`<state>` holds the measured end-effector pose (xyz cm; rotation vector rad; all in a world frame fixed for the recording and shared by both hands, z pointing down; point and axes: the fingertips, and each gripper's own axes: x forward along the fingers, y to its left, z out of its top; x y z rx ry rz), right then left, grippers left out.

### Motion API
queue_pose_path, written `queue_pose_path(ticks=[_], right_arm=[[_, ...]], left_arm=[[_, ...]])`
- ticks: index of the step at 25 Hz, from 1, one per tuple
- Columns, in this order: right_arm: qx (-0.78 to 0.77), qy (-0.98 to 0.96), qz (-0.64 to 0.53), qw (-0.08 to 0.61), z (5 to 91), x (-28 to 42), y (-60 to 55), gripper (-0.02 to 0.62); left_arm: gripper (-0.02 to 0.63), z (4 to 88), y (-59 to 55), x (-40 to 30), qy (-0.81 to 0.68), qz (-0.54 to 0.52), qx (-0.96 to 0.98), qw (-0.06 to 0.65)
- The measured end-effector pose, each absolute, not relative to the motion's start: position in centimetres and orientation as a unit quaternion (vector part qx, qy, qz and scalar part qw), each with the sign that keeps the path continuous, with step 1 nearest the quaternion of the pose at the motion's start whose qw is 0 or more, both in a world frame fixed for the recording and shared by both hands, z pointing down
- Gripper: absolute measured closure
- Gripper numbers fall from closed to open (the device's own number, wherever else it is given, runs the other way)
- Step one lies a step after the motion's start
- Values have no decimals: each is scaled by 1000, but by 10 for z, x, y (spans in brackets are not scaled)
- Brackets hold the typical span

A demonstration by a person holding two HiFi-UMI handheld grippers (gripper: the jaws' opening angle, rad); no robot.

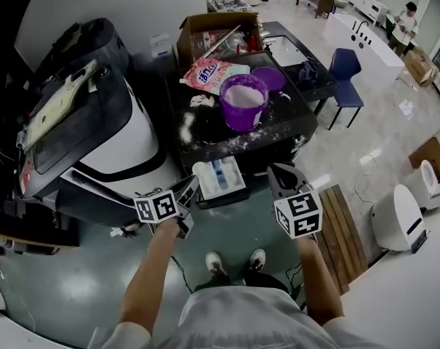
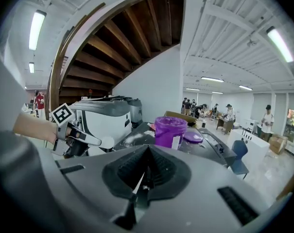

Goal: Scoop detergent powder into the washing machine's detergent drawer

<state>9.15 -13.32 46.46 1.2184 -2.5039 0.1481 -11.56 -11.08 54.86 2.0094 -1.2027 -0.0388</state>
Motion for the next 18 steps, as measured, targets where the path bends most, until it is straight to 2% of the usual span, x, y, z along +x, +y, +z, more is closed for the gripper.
queue_pose_path(ticks=[10,18], right_arm=[[431,-873,93,210,506,79,-133,589],[439,-864,111,222,520,85,-143,589]], left_arm=[[592,627,-133,-120,-441,124,801,385],[592,659,-131,-113,-406,228,817,339]])
